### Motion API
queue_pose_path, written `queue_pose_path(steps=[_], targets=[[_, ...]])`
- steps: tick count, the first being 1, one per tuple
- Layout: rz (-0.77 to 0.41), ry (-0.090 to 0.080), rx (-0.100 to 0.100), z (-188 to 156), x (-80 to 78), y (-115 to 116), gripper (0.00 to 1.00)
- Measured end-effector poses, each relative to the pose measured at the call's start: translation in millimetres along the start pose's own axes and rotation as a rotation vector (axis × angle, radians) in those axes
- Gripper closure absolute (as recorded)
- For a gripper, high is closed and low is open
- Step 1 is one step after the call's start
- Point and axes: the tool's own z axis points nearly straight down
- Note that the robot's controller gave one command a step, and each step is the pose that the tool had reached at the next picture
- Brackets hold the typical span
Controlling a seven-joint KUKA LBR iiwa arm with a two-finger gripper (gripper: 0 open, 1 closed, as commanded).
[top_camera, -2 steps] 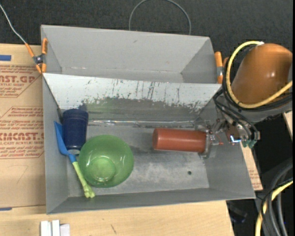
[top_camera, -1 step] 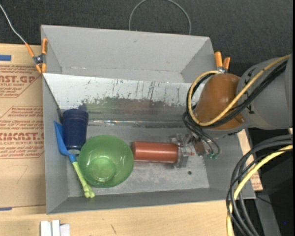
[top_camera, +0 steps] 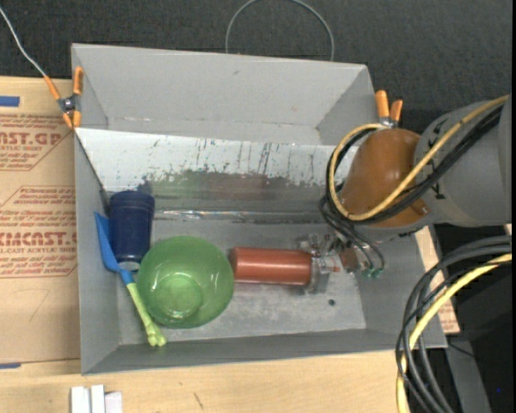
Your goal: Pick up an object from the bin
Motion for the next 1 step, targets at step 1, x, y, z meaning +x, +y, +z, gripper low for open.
queue_pose_path(steps=[1], targets=[[0.035,0.001,-0.002,2.4,8.1,10.2,1.0]])
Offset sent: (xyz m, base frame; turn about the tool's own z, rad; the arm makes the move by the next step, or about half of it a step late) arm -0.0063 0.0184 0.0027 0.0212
